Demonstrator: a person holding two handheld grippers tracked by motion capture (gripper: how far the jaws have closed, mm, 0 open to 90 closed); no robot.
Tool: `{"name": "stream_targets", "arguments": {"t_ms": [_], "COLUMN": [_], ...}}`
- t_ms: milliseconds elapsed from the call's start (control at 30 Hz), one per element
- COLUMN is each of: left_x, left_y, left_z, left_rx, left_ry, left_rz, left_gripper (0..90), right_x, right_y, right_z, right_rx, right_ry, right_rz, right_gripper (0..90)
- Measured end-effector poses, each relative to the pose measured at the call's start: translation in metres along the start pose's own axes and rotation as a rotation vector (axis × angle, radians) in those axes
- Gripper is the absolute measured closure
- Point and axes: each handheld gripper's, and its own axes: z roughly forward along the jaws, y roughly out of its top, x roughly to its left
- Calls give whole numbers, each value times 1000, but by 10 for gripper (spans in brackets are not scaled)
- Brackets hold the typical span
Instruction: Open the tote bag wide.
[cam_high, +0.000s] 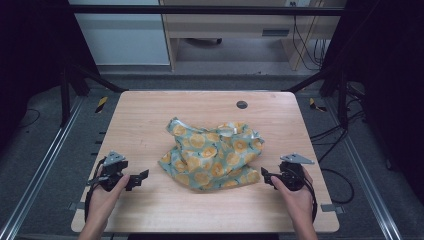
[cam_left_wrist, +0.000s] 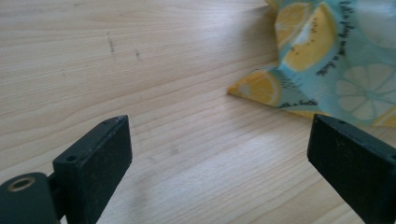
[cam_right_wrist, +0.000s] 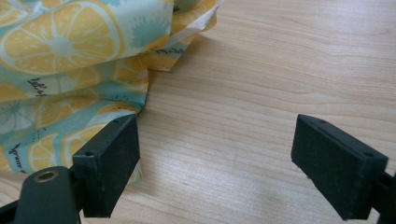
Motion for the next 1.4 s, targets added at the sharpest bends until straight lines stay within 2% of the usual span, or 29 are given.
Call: {"name": "stream_targets", "arguments": {"t_ms": [100,133,167,200,367,400,433,533,567,600,633,767,900,967,1100,1133,1400], "left_x": [-8,-15,-15,-23,-33,-33,-37,-41,-42,-42,-43,-46,-50,-51,-51,-52,-58], "left_y": [3,7,7,17,52,52,70,94,102,102,115,139,162,170,180,185,189], "left_z": [-1,-1,-1,-2,-4,-4,-5,-3,-1,-1,3,8,14,20,30,38,63], "left_rx": [-3,-9,-9,-10,-28,-28,-30,-24,-18,-18,-6,-14,12,15,34,40,94], "left_ry": [-5,-14,-14,-17,-11,-11,-4,3,8,8,10,23,27,42,34,38,32], "left_rz": [22,39,39,63,91,91,107,128,132,132,135,128,144,138,114,106,105], "left_gripper": [64,64,64,64,65,66,66,65,65,65,65,68,67,68,68,68,61], "right_x": [2,2,2,3,5,5,6,7,7,8,9,10,11,12,12,12,14], "right_y": [0,0,0,0,0,0,0,1,1,1,2,3,4,4,4,4,4], "right_z": [-1,-1,-1,-2,-2,-2,-2,-4,-4,-4,-4,-5,-7,-7,-7,-7,-7], "right_rx": [-3,-5,-3,-2,-1,-2,-7,-16,-17,-16,-18,-26,-35,-35,-36,-36,-33], "right_ry": [-1,1,1,0,5,7,9,15,16,18,18,27,28,29,32,33,37], "right_rz": [2,-4,-2,-2,-3,-9,-13,-19,-23,-19,-23,-34,-36,-34,-36,-36,-42], "right_gripper": [156,156,156,156,158,158,158,159,159,159,159,159,159,159,159,159,158]}}
